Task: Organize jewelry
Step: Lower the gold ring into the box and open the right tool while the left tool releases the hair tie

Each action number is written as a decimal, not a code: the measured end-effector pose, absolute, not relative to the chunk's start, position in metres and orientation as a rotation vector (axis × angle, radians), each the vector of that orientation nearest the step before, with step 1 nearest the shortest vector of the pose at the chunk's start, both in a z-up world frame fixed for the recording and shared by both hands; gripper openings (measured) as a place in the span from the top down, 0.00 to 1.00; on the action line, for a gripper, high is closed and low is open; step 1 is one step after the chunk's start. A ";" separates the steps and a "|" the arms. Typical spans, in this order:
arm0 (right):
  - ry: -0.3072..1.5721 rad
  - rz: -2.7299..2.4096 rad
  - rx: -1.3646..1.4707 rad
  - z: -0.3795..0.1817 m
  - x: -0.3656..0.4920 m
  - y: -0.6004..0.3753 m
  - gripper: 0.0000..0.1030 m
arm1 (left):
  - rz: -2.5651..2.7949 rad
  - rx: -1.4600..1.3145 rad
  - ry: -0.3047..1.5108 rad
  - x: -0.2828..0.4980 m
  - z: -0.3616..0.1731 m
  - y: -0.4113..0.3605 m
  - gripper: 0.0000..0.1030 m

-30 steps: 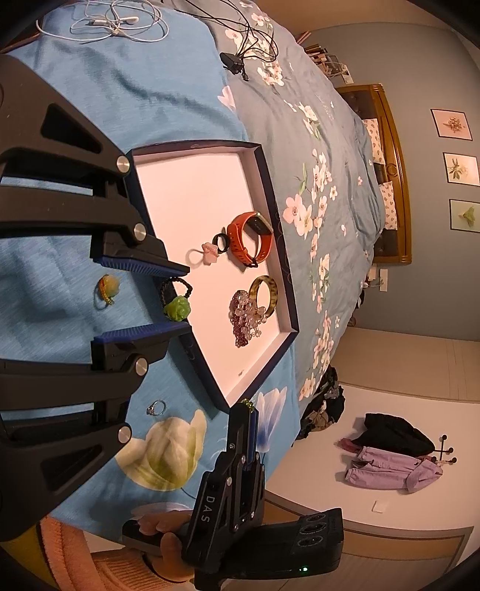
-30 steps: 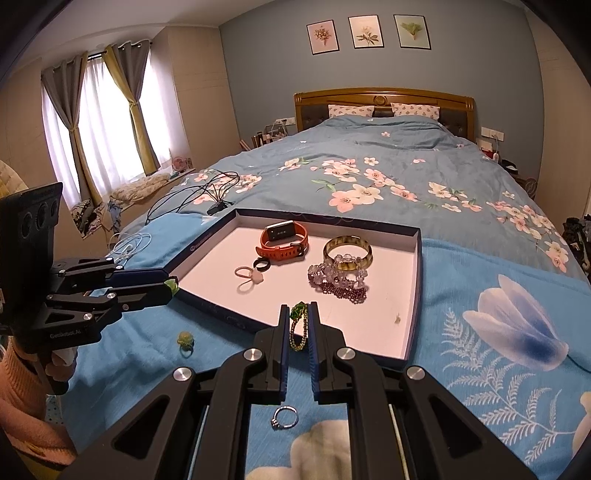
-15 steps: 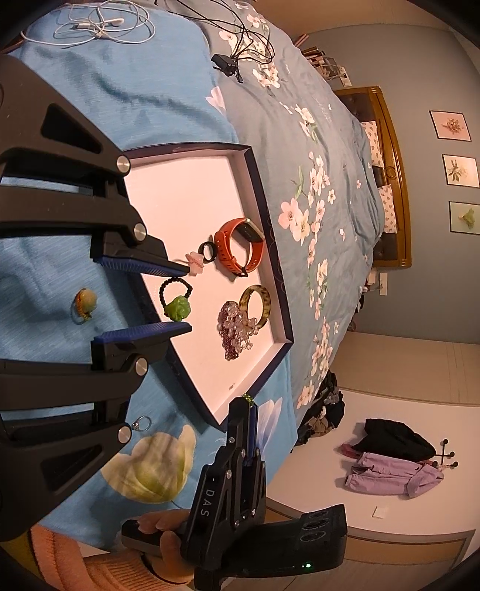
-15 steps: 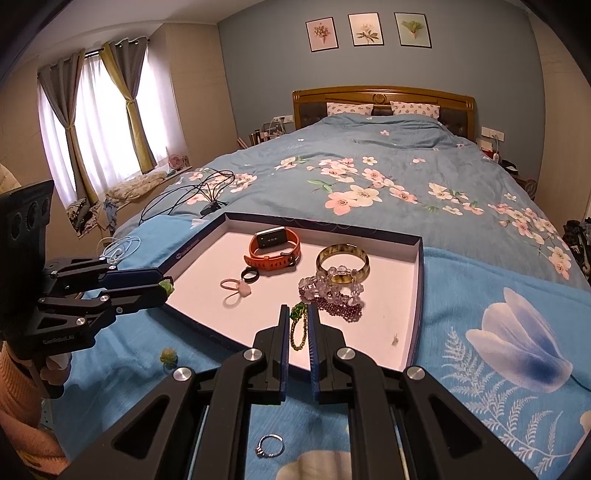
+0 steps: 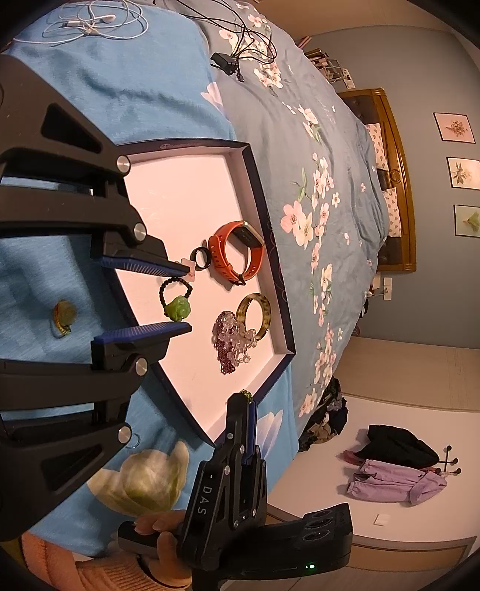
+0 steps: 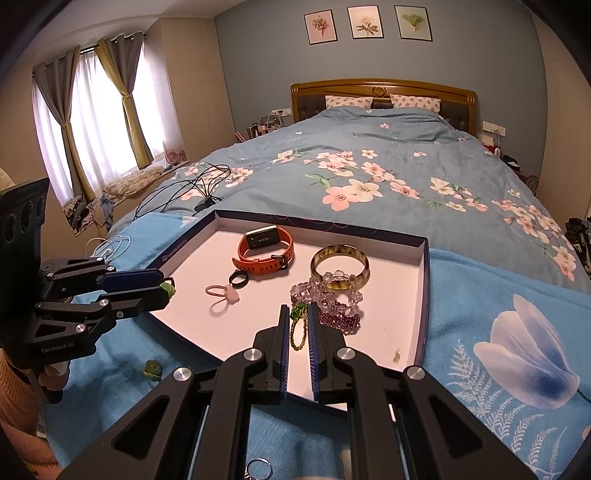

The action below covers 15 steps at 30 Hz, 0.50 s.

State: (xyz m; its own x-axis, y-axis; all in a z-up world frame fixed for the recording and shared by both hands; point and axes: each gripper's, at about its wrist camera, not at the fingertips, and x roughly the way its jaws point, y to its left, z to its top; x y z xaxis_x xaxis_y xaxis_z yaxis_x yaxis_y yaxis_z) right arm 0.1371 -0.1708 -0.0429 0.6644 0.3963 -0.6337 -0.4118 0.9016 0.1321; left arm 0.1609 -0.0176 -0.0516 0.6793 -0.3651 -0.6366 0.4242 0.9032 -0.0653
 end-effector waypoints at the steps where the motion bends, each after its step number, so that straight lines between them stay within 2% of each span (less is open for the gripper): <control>1: 0.712 0.456 -0.024 -0.043 0.138 -0.171 0.92 | -0.445 0.091 0.696 0.162 -0.052 -0.018 0.76; 15: 0.743 0.442 -0.033 -0.052 0.154 -0.167 0.92 | -0.434 0.077 0.729 0.180 -0.063 -0.020 0.76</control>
